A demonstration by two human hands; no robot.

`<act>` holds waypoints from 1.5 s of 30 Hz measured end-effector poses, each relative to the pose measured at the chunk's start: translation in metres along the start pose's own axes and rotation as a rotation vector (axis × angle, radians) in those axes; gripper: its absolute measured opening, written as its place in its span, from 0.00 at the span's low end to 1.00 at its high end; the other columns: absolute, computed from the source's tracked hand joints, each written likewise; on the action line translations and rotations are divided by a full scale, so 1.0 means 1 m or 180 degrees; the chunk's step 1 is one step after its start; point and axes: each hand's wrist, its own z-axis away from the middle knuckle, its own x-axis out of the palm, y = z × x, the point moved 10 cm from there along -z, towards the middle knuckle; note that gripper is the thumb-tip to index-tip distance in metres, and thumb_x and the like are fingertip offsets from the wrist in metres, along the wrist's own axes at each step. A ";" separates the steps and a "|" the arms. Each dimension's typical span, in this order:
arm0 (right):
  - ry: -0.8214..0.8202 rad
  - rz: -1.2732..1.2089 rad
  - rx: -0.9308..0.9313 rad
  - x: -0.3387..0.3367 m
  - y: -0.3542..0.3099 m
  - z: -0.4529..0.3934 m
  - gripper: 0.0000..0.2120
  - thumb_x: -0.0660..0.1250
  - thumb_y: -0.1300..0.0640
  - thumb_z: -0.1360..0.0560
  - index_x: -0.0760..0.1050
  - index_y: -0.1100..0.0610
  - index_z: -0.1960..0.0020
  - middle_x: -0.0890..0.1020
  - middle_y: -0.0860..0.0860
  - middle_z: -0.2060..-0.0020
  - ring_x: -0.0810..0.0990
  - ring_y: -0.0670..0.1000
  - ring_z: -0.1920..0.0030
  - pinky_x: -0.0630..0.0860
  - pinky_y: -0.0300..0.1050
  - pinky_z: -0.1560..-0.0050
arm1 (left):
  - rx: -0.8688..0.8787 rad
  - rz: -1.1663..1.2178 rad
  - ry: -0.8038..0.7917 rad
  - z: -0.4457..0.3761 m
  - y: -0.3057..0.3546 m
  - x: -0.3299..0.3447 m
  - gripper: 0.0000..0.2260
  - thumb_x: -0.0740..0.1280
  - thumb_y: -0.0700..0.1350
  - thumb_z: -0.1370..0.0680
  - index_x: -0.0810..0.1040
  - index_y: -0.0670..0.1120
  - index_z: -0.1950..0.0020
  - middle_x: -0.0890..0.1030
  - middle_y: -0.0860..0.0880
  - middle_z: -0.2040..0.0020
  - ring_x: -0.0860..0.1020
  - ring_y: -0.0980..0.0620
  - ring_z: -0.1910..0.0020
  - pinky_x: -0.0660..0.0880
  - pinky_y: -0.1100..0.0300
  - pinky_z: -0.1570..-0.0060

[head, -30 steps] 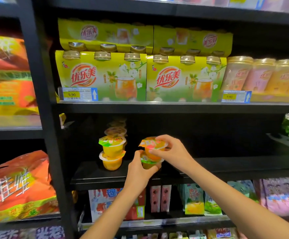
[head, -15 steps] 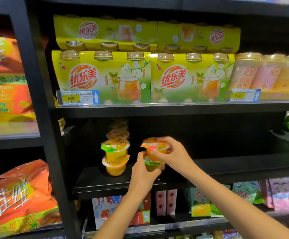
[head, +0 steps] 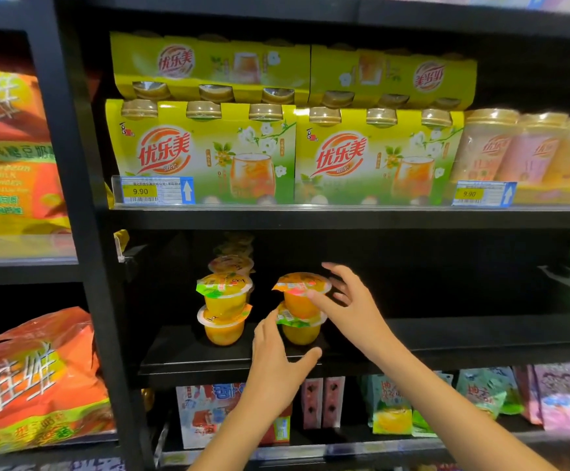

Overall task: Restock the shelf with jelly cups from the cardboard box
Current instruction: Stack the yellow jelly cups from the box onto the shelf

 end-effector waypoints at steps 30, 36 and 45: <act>-0.1039 0.1895 -0.0914 0.019 0.028 0.021 0.25 0.59 0.48 0.18 0.61 0.48 0.22 0.62 0.41 0.24 0.57 0.38 0.25 0.57 0.38 0.24 | 0.0985 -0.1609 0.0455 -0.003 0.052 0.014 0.23 0.59 0.54 0.19 0.61 0.52 0.25 0.63 0.56 0.26 0.64 0.61 0.30 0.61 0.72 0.41; -0.1048 0.2091 -0.0777 0.027 0.052 -0.015 0.24 0.58 0.45 0.19 0.65 0.50 0.24 0.69 0.45 0.27 0.66 0.44 0.28 0.66 0.46 0.27 | 0.0692 -0.1755 0.0344 -0.041 0.033 0.016 0.20 0.58 0.55 0.19 0.66 0.50 0.28 0.69 0.54 0.31 0.71 0.56 0.34 0.71 0.63 0.40; -0.1329 0.2109 -0.0475 0.042 0.078 -0.073 0.26 0.61 0.51 0.20 0.62 0.48 0.23 0.63 0.45 0.24 0.65 0.47 0.27 0.63 0.42 0.27 | 0.0011 -0.1977 0.0034 -0.097 0.007 0.026 0.14 0.59 0.54 0.19 0.79 0.46 0.49 0.81 0.49 0.53 0.79 0.52 0.54 0.77 0.56 0.49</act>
